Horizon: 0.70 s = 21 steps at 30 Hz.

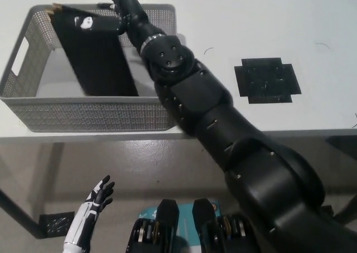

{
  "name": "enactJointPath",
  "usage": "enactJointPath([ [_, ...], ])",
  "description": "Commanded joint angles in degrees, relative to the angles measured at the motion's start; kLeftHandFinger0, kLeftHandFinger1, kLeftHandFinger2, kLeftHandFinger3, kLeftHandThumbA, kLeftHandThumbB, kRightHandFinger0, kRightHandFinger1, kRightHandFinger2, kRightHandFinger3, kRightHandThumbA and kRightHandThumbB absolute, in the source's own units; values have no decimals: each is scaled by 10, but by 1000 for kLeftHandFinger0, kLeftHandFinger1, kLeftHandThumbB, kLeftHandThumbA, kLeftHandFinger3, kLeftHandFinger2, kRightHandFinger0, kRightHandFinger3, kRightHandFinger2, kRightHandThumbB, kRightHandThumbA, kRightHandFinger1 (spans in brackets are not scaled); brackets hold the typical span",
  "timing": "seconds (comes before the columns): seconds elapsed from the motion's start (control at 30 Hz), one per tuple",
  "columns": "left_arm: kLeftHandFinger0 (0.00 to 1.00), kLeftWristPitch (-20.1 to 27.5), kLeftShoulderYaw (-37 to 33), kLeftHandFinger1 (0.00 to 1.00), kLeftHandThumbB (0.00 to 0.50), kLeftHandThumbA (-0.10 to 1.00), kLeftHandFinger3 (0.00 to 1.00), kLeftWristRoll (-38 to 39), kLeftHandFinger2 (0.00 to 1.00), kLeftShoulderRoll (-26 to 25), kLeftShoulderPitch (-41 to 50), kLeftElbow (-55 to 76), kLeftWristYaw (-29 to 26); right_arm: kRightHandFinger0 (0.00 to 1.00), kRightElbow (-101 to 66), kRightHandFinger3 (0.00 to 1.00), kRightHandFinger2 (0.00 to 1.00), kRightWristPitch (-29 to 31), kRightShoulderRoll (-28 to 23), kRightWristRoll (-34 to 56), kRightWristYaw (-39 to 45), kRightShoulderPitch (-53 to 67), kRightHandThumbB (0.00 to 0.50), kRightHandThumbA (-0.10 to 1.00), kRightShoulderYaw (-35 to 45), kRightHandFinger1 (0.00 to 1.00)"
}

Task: A notebook is kept standing on the table on the right hand side and a container is kept on the left hand side and the robot uses its right hand to grab the notebook and places it in the container

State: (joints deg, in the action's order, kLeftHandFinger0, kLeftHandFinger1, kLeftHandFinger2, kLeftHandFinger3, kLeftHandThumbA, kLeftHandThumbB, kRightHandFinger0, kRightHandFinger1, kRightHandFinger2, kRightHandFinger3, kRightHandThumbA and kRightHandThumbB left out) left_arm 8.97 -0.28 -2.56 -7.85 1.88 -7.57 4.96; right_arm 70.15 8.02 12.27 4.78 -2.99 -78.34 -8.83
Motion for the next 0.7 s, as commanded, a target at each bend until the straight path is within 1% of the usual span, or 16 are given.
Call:
enactJointPath([
  [0.0, 1000, 15, -3, 1000, 134, 1000, 1000, -4, 1000, -6, -1, 14, 1, 1000, -27, 1000, 1000, 28, -16, -28, 31, -45, 500, 1000, -6, 1000],
  [0.07, 1000, 15, -3, 1000, 150, 1000, 1000, -6, 1000, -6, -1, 15, 1, 1000, -41, 1000, 1000, 31, -20, -27, 30, -44, 500, 983, -1, 1000],
  [0.13, 1000, 5, -2, 1000, 119, 1000, 1000, 1, 1000, -4, -1, 19, 4, 1000, -59, 1000, 1000, 36, -26, -26, 32, -40, 488, 963, 5, 1000],
  [0.17, 1000, 4, -2, 1000, 102, 1000, 1000, 1, 1000, -2, 0, 21, 2, 1000, -77, 1000, 1000, 33, -29, -27, 32, -38, 475, 955, 7, 1000],
  [0.23, 1000, 8, -2, 1000, 99, 1000, 1000, -4, 1000, -2, -1, 19, -1, 1000, -130, 1000, 1000, 21, -39, -25, 30, -27, 474, 954, 14, 1000],
  [0.27, 1000, 9, -2, 1000, 107, 1000, 1000, -5, 1000, -2, -2, 18, -1, 1000, -147, 1000, 1000, 30, -44, -30, 22, -23, 465, 961, 15, 1000],
  [0.3, 1000, 10, -3, 1000, 110, 1000, 1000, -8, 1000, -3, -3, 18, -2, 1000, -199, 1000, 1000, 19, -59, -33, 28, -10, 454, 982, 17, 1000],
  [0.37, 1000, 8, -2, 1000, 103, 1000, 1000, -5, 1000, -4, -3, 20, 1, 1000, -266, 1000, 1000, -12, -76, -29, 36, 6, 474, 999, 23, 1000],
  [0.43, 1000, 4, -2, 1000, 103, 1000, 1000, -6, 1000, -6, -1, 24, 2, 1000, -372, 1000, 1000, -53, -102, -27, 41, 35, 490, 1000, 31, 1000],
  [0.47, 1000, 3, -2, 1000, 104, 1000, 1000, -7, 1000, -6, -1, 25, 1, 1000, -403, 1000, 1000, -65, -110, -27, 41, 43, 492, 1000, 33, 1000],
  [0.5, 1000, 1, -2, 1000, 115, 1000, 1000, -7, 1000, -7, -1, 26, 2, 1000, -451, 1000, 1000, -80, -124, -31, 41, 59, 499, 1000, 36, 1000],
  [0.53, 1000, 0, -3, 1000, 120, 1000, 1000, -4, 1000, -7, -1, 26, 5, 1000, -505, 1000, 1000, -82, -141, -21, 47, 79, 500, 1000, 45, 1000],
  [0.57, 1000, -8, -3, 1000, 131, 1000, 1000, -2, 1000, -6, -1, 30, 7, 1000, -555, 1000, 1000, -87, -150, -5, 51, 100, 490, 1000, 57, 1000],
  [0.6, 1000, -11, -3, 1000, 134, 1000, 1000, -1, 1000, -6, -1, 31, 7, 1000, -587, 1000, 1000, -92, -156, 8, 54, 115, 479, 960, 64, 1000],
  [0.63, 1000, -13, -2, 1000, 136, 1000, 1000, -1, 1000, -6, -1, 33, 6, 1000, -608, 1000, 1000, -97, -158, 16, 55, 123, 478, 951, 68, 1000],
  [0.67, 1000, -16, -2, 1000, 142, 1000, 1000, -6, 1000, -6, 0, 36, 4, 1000, -693, 1000, 1000, -119, -178, 29, 55, 167, 486, 923, 83, 1000],
])
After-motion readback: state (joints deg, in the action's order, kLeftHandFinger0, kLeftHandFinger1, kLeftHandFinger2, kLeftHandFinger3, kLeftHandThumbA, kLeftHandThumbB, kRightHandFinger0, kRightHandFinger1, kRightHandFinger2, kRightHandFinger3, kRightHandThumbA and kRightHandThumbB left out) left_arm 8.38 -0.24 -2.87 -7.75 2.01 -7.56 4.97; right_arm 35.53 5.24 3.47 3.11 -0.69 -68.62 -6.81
